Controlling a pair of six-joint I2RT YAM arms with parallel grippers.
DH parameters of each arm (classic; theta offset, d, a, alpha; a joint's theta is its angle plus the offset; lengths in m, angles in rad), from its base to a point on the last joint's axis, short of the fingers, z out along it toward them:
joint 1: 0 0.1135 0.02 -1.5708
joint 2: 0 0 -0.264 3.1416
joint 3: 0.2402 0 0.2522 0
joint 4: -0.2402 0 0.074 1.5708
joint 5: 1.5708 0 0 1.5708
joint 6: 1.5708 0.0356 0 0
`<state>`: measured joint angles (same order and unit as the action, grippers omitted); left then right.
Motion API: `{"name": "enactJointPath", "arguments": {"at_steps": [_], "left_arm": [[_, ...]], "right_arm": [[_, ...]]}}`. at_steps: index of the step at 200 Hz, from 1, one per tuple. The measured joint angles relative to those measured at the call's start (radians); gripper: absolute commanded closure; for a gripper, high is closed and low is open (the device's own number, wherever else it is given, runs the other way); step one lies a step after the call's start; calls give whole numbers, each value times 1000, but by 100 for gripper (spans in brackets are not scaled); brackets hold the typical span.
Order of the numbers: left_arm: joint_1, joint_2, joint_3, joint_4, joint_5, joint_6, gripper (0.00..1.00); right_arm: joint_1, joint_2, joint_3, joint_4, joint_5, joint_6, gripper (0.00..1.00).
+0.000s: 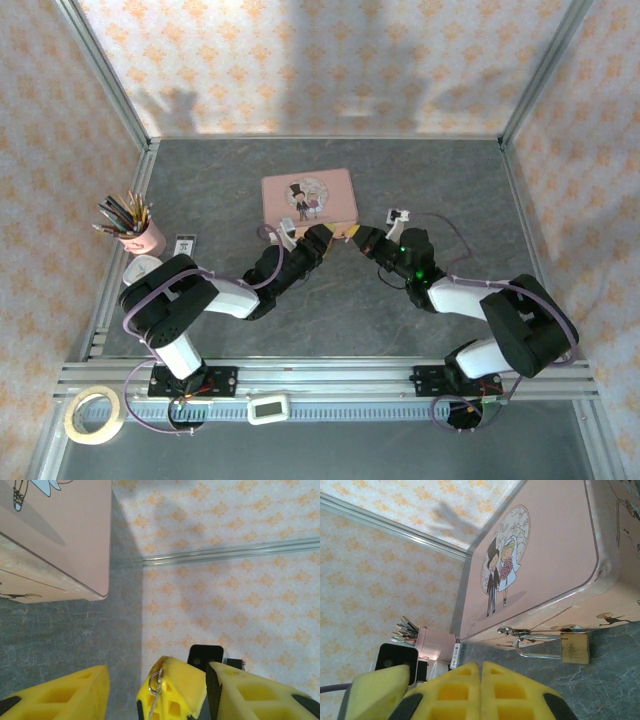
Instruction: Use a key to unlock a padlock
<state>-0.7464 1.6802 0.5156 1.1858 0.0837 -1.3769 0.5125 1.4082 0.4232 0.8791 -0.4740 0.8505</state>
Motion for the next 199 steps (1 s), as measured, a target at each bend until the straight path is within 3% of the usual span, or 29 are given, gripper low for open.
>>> {"name": "enactJointPath", "arguments": {"at_steps": [18,76,146,160,179,199], "left_arm": [[0,32,20,20,33,3,57],[-7,116,90,49,93,2,62],[-7,129,93,104,109,-10,100],[-6,129,93,108,111,-13,100],[-5,129,93,106,119,-9,100],[17,127,93,93,171,19,100]], "right_arm": [[7,0,0,13,5,23,100],[13,0,0,45,39,85,100],[13,0,0,45,49,100,100],[13,0,0,45,50,100,100],[10,-9,0,26,48,84,77],[-19,-53,0,-35,23,15,72]]}}
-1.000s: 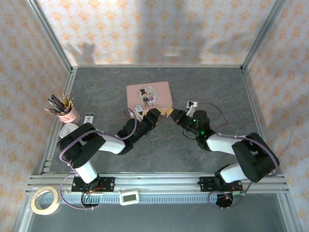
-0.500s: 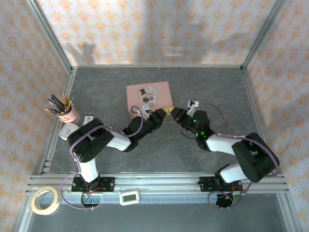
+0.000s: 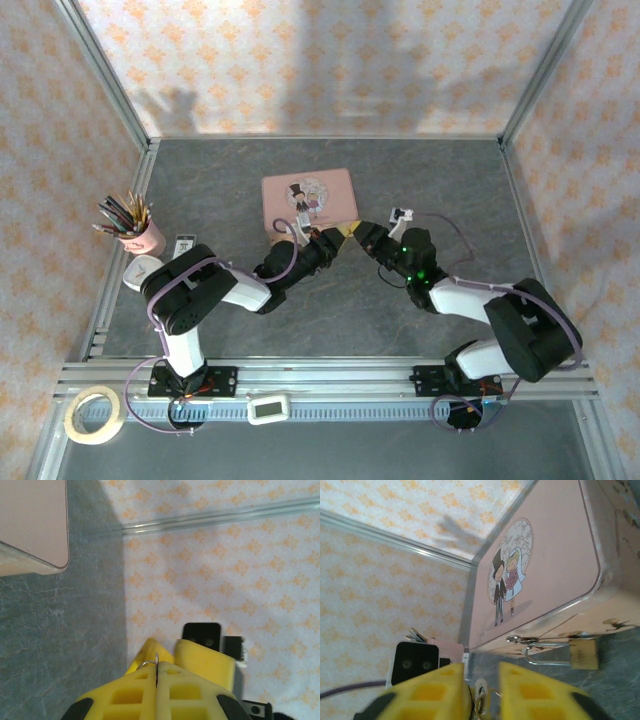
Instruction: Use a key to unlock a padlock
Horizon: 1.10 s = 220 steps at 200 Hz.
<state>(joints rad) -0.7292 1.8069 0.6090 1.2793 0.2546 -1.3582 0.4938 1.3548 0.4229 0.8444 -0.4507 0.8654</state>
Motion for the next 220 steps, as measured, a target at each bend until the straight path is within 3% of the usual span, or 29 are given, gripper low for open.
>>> {"name": "enactJointPath", "arguments": {"at_steps": [52,101,154,220], "left_arm": [[141,-19,92,-200,289,168,100],[156,-92,241,-550,536,472,100],[175,-179,282,-835,622,752,100],[175,-185,292,-935,718,859,100]], "right_arm": [[-158,-100,56,-192,-224,-253,71],[-183,-100,110,-330,-484,-434,68],[-197,-100,120,-422,-592,-537,69],[-203,-100,120,-436,-647,-567,75]]}}
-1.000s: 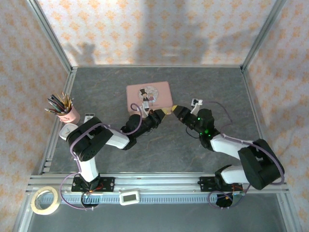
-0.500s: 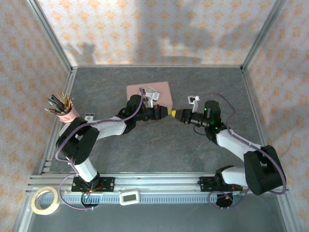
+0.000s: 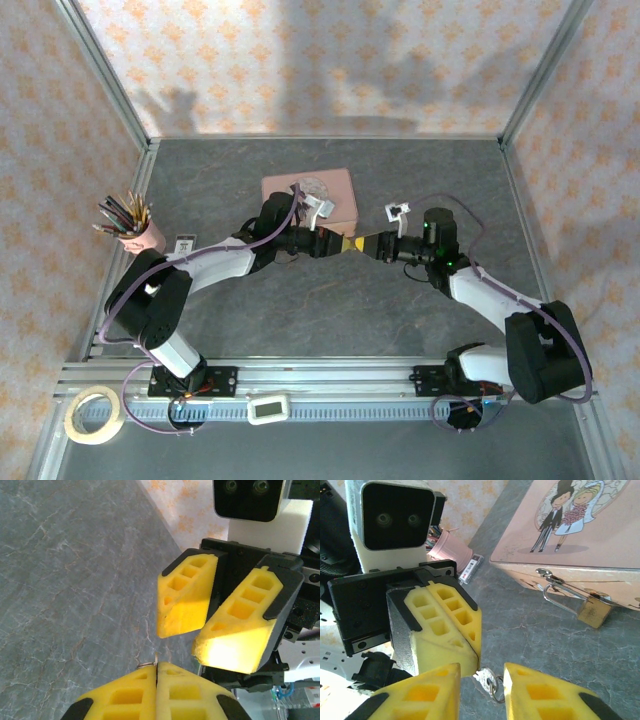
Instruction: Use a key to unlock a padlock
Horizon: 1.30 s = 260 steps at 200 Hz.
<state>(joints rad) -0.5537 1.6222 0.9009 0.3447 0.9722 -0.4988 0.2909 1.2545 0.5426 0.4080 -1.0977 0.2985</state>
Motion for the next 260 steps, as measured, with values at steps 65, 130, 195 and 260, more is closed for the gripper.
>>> {"name": "enactJointPath", "arguments": {"at_steps": [65,130,195,260], "left_arm": [[0,0,0,22,58,-11,100],[0,-2,0,53,68,-49,100],[0,-2,0,98,69,-77,100],[6,-2,-1,119,68,-114,100]], "right_arm": [[0,3,-14,46,-29,5,74],[1,10,-47,89,-39,36,82],[4,12,-51,153,-61,71,80],[7,22,-51,179,-67,90,100]]}}
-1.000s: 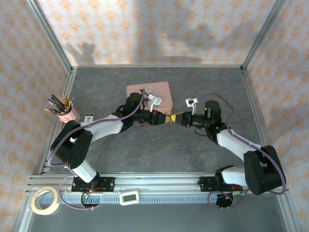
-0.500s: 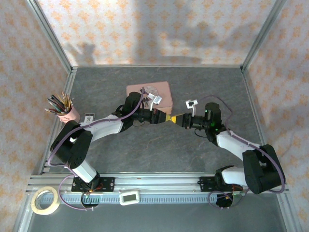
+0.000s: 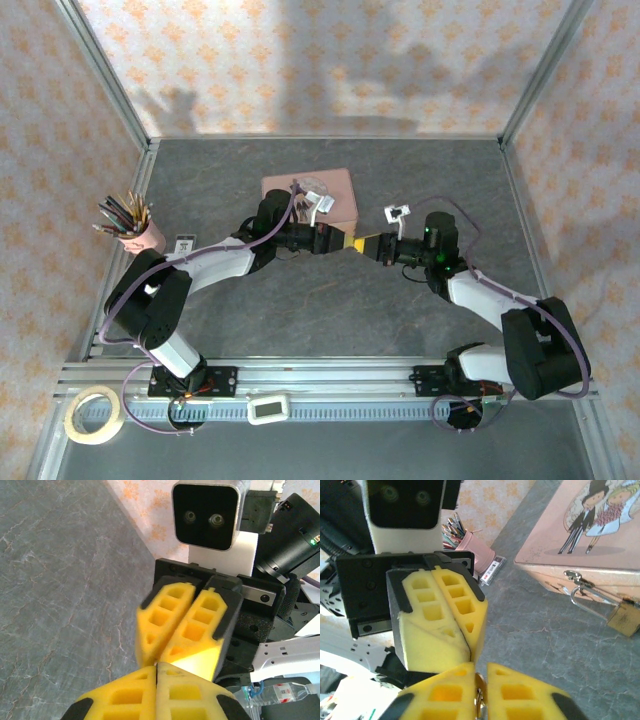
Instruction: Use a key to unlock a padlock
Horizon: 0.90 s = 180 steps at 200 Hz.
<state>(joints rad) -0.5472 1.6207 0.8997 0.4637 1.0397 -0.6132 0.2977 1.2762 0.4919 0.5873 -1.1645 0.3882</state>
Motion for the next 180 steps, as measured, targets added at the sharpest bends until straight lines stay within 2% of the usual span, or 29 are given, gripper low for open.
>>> {"name": "enactJointPath", "arguments": {"at_steps": [19,29,47,65,106,137,180], "left_arm": [[5,0,0,5,0,-12,100],[5,0,-3,8,-6,-19,86],[6,-1,-10,20,-47,-40,53],[18,-26,-54,50,-132,-102,41],[55,-113,-246,130,-435,-255,40],[-19,-116,-359,155,-684,-364,39],[-123,-16,-343,181,-922,-446,39]], "right_arm": [[2,8,0,14,0,9,100],[2,9,0,18,2,9,100],[5,10,0,19,20,13,100],[9,11,-5,24,63,25,100],[9,11,-77,75,210,88,100],[9,0,-134,114,347,144,100],[18,0,-176,186,468,222,100]]}}
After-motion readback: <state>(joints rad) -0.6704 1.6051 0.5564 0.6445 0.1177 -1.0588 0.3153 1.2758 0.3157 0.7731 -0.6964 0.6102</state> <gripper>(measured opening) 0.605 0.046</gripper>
